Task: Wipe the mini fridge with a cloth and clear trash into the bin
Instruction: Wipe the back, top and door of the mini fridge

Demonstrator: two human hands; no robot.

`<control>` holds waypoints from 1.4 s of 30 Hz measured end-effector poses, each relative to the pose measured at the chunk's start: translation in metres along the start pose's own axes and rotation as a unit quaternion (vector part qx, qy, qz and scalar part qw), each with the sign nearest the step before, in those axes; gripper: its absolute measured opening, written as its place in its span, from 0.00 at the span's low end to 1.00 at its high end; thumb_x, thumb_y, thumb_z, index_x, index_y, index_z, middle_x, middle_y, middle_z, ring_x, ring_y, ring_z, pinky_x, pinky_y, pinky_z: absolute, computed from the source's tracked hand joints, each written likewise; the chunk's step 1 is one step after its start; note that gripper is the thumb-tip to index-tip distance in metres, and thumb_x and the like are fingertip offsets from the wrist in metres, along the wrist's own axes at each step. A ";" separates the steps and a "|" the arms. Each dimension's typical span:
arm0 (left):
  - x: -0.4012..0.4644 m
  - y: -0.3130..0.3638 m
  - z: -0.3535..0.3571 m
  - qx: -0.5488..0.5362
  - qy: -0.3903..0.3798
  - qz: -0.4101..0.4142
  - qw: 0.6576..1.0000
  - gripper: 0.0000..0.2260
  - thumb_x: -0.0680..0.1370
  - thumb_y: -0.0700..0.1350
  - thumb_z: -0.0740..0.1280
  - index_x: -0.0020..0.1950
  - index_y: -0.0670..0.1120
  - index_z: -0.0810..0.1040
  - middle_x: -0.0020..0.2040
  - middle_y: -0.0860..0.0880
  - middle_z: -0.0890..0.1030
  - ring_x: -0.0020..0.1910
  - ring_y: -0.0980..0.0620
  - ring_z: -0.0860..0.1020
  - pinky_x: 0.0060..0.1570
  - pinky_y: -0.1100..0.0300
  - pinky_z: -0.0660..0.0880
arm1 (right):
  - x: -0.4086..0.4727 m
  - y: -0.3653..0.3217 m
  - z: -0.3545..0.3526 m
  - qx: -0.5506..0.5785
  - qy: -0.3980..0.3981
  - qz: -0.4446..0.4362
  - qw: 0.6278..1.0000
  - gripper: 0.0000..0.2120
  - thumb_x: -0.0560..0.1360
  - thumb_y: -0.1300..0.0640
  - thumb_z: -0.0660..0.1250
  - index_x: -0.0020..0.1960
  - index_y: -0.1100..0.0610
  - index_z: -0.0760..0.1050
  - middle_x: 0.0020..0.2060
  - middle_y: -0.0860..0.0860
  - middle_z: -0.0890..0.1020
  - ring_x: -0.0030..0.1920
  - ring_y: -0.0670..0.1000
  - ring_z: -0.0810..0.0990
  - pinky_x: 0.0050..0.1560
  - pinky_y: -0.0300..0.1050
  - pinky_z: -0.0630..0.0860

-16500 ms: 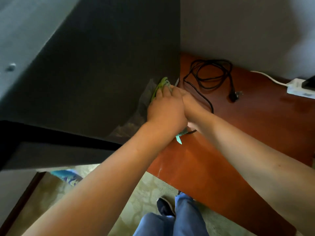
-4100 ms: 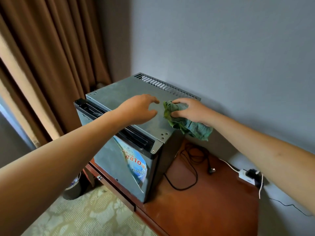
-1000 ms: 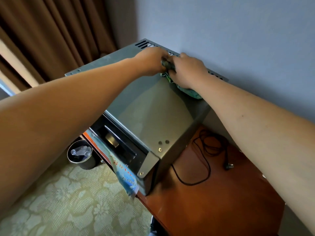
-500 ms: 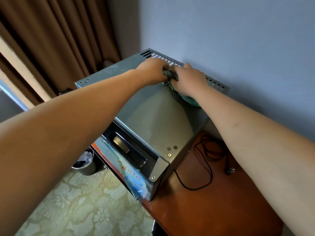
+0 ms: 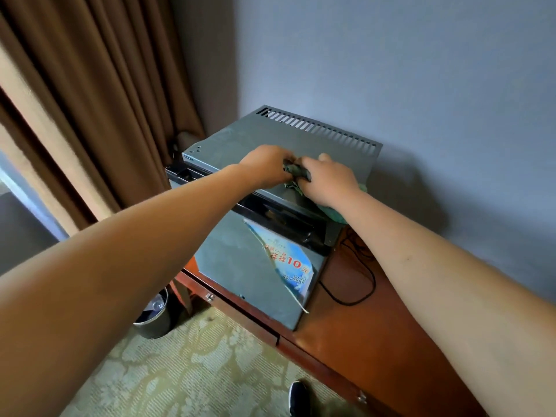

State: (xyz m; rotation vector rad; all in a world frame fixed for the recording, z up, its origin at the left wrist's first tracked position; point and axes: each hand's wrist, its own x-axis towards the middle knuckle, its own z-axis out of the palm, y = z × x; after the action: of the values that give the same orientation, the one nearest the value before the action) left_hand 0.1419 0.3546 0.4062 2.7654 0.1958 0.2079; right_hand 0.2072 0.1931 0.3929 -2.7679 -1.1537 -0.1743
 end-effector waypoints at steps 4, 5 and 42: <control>-0.027 -0.004 -0.006 0.001 -0.003 0.022 1.000 0.17 0.78 0.49 0.70 0.66 0.50 0.80 0.60 0.47 0.84 0.59 0.44 0.80 0.59 0.51 0.77 | -0.022 -0.019 -0.001 -0.001 0.003 0.008 1.000 0.13 0.78 0.43 0.60 0.62 0.43 0.70 0.45 0.52 0.69 0.45 0.60 0.77 0.41 0.49 0.71; -0.031 -0.004 -0.007 0.003 -0.004 0.026 1.000 0.16 0.78 0.50 0.70 0.65 0.50 0.81 0.58 0.47 0.84 0.58 0.43 0.80 0.57 0.50 0.78 | -0.025 -0.022 -0.002 -0.002 0.005 0.009 1.000 0.13 0.78 0.43 0.60 0.62 0.43 0.70 0.45 0.52 0.69 0.45 0.60 0.77 0.40 0.49 0.70; 0.202 -0.066 -0.017 0.005 0.038 -0.134 0.990 0.16 0.75 0.47 0.66 0.60 0.57 0.83 0.52 0.54 0.85 0.50 0.50 0.82 0.50 0.51 0.81 | 0.255 0.058 0.045 0.026 0.058 -0.081 0.995 0.18 0.79 0.48 0.59 0.68 0.46 0.72 0.52 0.55 0.73 0.50 0.63 0.78 0.44 0.49 0.68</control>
State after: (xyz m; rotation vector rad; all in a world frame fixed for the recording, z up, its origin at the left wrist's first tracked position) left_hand 0.3294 0.4540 0.4226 2.7070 0.5837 0.2432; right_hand 0.4296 0.3380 0.3849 -2.5805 -1.3316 -0.3138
